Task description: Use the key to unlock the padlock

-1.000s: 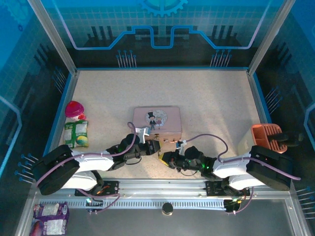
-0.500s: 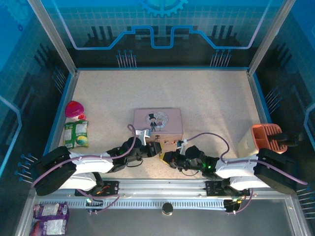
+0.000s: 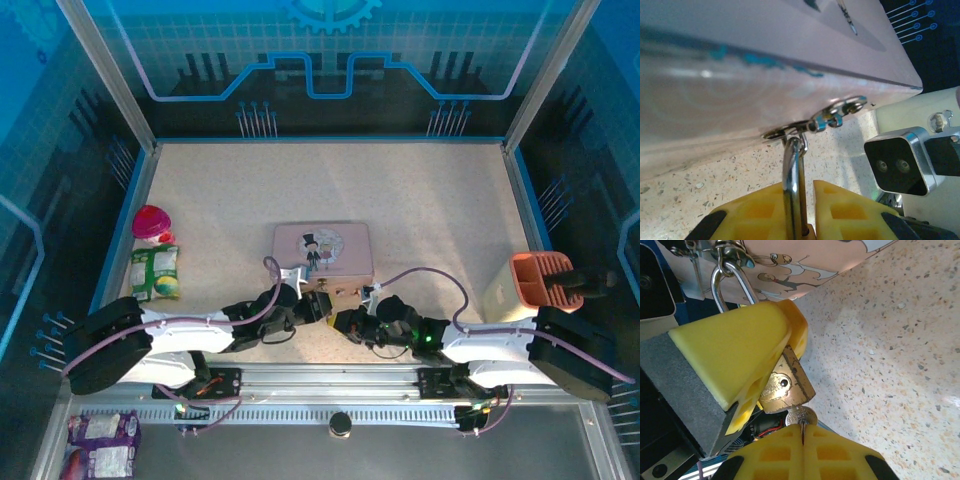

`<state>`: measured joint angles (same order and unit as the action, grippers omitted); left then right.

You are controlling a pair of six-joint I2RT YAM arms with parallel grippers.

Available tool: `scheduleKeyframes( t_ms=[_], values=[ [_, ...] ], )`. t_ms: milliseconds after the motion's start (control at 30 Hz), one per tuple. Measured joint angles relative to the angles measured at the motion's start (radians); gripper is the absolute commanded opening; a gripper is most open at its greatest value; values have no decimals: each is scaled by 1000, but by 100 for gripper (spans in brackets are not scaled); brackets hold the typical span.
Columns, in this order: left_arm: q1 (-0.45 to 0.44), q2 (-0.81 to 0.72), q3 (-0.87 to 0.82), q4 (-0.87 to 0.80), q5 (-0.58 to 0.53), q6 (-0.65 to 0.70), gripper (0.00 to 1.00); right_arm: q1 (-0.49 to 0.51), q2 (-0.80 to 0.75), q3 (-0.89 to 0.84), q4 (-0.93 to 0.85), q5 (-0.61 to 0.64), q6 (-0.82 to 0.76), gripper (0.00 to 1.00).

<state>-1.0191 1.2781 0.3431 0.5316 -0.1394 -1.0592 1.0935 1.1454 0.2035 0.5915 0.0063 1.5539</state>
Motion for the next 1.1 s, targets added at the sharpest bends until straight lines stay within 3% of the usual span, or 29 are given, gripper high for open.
scheduleKeyframes(
  t_ms=[400, 733, 833, 967, 1100],
  values=[
    [-30, 8, 83, -173, -48, -45, 6, -2, -20, 0, -32, 16, -26, 0],
    [-36, 36, 113, -215, -52, -78, 5, -17, -20, 3, -52, 20, -56, 0],
    [-36, 38, 124, -235, -63, -92, 4, -24, -22, 11, -66, 19, -75, 11],
    [-35, 37, 130, -248, -71, -103, 3, -41, -51, 28, -128, 47, -111, 35],
    [-26, 37, 133, -245, -77, -114, 3, -70, -129, 76, -303, 87, -200, 42]
  ],
)
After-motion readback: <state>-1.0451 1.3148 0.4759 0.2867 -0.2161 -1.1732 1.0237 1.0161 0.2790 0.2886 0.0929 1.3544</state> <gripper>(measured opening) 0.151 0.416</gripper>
